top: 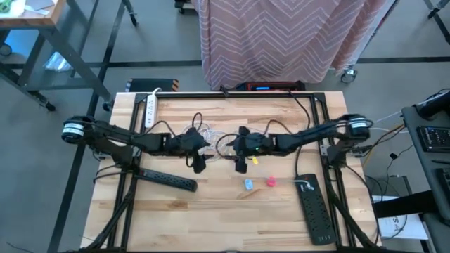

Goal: Plug in charger cables
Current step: Insert the white charger cable into the white charger adapter

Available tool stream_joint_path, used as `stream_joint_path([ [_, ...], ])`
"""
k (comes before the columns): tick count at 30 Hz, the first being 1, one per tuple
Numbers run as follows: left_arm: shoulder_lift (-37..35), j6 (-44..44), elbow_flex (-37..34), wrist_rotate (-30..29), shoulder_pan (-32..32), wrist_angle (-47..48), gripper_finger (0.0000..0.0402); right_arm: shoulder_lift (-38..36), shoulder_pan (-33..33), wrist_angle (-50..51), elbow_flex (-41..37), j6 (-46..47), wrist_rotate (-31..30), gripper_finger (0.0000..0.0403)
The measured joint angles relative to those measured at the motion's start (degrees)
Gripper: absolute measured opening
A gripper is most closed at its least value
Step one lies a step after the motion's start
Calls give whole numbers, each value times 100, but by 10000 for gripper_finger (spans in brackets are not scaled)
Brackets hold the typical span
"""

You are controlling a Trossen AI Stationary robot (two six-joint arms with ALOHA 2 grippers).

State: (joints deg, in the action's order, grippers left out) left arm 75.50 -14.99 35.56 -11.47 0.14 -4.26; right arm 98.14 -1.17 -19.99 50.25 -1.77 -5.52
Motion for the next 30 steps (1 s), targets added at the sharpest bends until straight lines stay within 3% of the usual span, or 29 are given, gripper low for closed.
stream_joint_path([
  [3, 14, -256, 172, -5, -135, 770, 244, 453, 2, -45, 234, 129, 9, 212],
  [7, 16, -271, 229, -150, -414, 990, 241, 847, 2, -23, 509, 30, 14, 205],
  [14, -54, -374, 221, -153, -997, 1863, 219, 849, -49, 24, 637, -267, -15, 188],
  [20, -23, -236, -101, -146, -1004, 1090, 200, 556, -51, 529, 578, -384, 42, 175],
  [24, -22, -65, -342, -122, -838, 404, 188, 183, 116, 1509, 534, -380, 294, 169],
  [30, -50, 251, -420, -106, -730, 483, 173, -426, 466, 2643, 541, -234, 296, 171],
])
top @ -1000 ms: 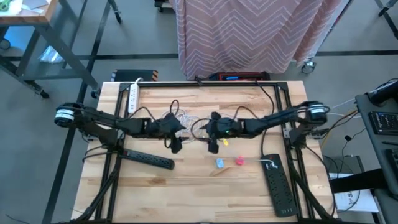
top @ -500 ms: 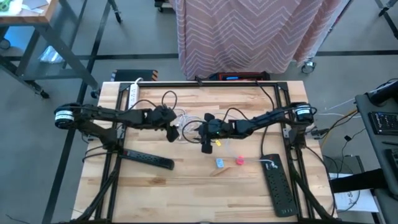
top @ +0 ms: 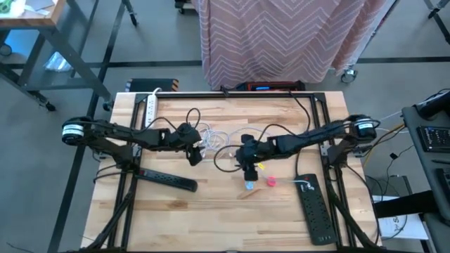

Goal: Plug in charger cables
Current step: Insert the white charger cable into the white charger adapter

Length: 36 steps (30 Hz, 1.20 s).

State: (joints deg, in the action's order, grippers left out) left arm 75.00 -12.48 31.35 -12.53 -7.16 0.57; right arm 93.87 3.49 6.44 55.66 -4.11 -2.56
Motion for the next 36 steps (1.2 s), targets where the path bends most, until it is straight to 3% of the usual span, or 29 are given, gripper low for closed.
stream_joint_path([
  [12, 231, -570, -33, -156, -60, 16, 183, -429, 516, 722, 236, 1247, -14, 221],
  [17, 884, -198, -39, -571, -131, -408, 172, -318, 510, 601, 236, 1476, -66, 232],
  [22, 1659, -310, 15, -538, -473, -783, 155, -238, 541, 490, 240, 1604, -45, 230],
  [27, 2163, -519, 17, -448, -601, -1030, 118, -217, 635, 478, 236, 1571, -45, 218],
  [32, 2240, -104, 9, -326, -486, -1323, 30, -193, 642, 487, 236, 1466, -112, 206],
  [36, 2000, 438, -15, -305, -273, -1525, 12, -253, 678, 543, 236, 1260, -746, 197],
])
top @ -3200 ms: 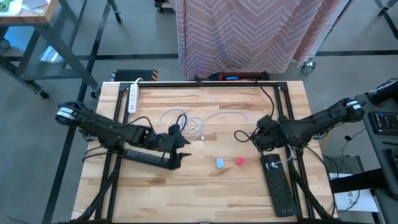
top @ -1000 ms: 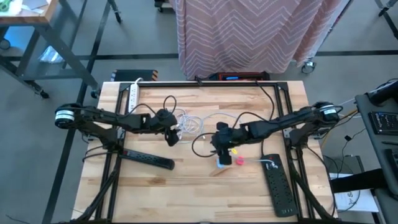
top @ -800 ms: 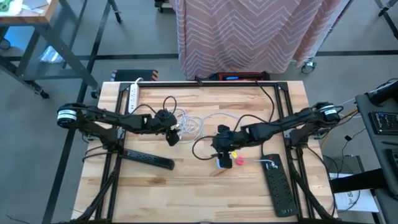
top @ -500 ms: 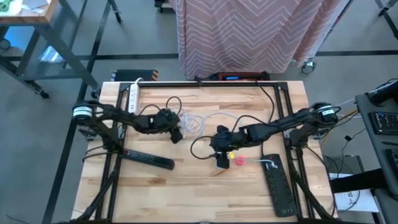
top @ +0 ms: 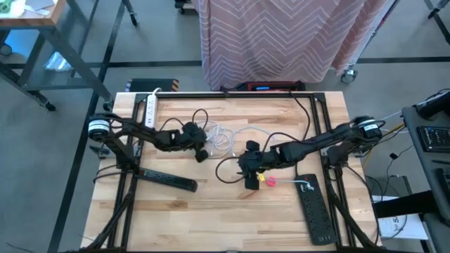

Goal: Plug in charger cables
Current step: Insert the white charger cable into the white charger adapter

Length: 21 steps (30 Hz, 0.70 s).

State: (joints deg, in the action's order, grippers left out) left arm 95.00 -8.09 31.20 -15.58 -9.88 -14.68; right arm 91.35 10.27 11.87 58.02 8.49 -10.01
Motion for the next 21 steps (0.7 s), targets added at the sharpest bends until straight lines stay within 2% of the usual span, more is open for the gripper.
stream_joint_path([
  [7, -1189, 143, 46, 444, 236, 322, 5, -89, 23, -341, -5, -844, -408, 185],
  [12, -2029, 580, 179, 563, 431, 195, 3, -47, 10, -1278, -6, -1569, -937, 183],
  [16, -2114, 847, 382, 348, 594, 119, 2, -47, -17, -2065, 46, -2129, -1417, 182],
  [21, -1774, 1103, 667, 326, 1010, 127, 1, -47, -47, -2142, 221, -2339, -1424, 181],
])
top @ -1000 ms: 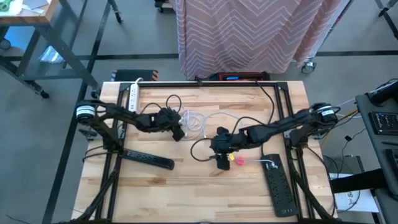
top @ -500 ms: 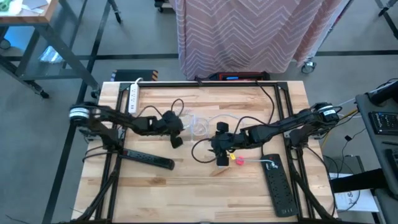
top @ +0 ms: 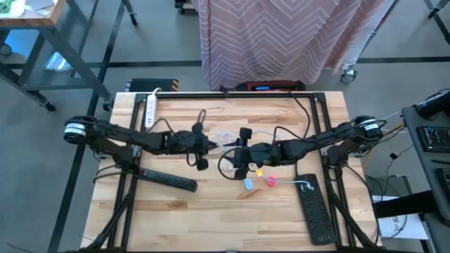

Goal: Plug in charger cables
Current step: Insert the white charger cable into the white charger adapter

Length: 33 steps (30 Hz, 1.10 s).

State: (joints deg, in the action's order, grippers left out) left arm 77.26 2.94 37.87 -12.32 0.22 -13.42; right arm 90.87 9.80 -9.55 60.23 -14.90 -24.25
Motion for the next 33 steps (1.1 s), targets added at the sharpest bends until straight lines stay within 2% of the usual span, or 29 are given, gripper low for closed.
stream_joint_path([
  [5, 154, 120, 423, -21, 368, 279, 1, 0, -7, 143, -22, -13, 69, 170],
  [9, 67, 109, 743, -63, 608, 839, 1, 0, -9, 580, -51, 18, 757, 158],
  [14, 69, 103, 1126, -123, 865, 1496, 0, 2, -6, 492, -51, 89, 773, 140],
  [23, 102, 109, 1270, -202, 1013, 1487, 0, 11, -8, 438, -53, 302, 774, 97],
  [33, 102, 111, 1222, -236, 1013, 1328, 3, 8, -7, 456, 15, 523, 780, 28],
])
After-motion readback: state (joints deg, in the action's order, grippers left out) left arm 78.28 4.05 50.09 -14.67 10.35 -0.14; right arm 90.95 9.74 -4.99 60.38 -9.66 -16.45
